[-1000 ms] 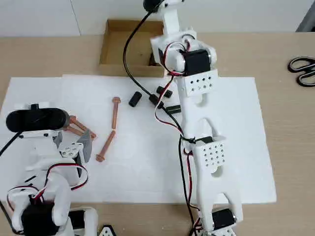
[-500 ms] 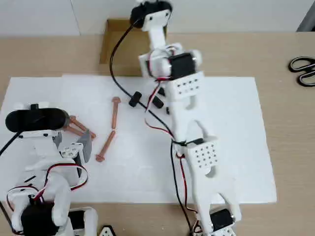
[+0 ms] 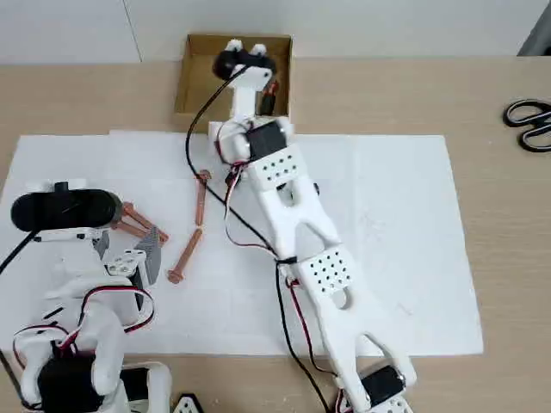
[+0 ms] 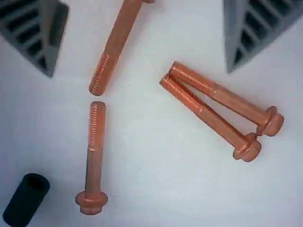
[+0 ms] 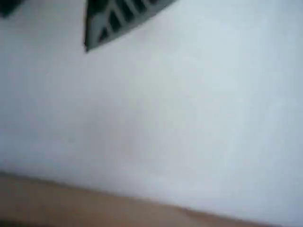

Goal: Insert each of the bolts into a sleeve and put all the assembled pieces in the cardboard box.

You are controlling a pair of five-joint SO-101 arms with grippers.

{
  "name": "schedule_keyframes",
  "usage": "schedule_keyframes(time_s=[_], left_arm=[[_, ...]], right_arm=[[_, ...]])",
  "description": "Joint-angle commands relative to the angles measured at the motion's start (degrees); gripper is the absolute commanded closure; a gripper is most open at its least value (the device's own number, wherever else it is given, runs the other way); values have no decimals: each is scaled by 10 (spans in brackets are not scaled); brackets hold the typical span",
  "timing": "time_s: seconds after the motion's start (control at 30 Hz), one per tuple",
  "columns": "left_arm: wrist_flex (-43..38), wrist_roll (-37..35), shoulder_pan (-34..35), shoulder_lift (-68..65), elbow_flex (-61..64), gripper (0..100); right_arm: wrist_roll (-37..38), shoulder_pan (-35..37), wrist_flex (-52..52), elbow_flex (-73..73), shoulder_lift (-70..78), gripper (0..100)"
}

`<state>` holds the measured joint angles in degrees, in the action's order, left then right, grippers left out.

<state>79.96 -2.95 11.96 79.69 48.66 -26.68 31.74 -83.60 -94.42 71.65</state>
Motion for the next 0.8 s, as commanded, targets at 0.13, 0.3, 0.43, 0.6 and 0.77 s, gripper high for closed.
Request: schedule_keyframes(time_s=[0.13, 0.3, 0.43, 0.6, 0.77], left_arm=[[1, 3, 4, 0, 0, 778], [0, 3, 3, 0, 0, 778], [-1, 3, 3, 0, 0, 778], [0, 3, 3, 0, 0, 778], [0, 3, 3, 0, 0, 778]], right_arm=[[-14, 15, 1, -19, 12, 826], [-64, 14, -42, -19, 14, 826], [-65, 14, -46, -19, 15, 826], [-65, 14, -47, -19, 22, 826], [-65, 14, -47, -19, 57, 826]])
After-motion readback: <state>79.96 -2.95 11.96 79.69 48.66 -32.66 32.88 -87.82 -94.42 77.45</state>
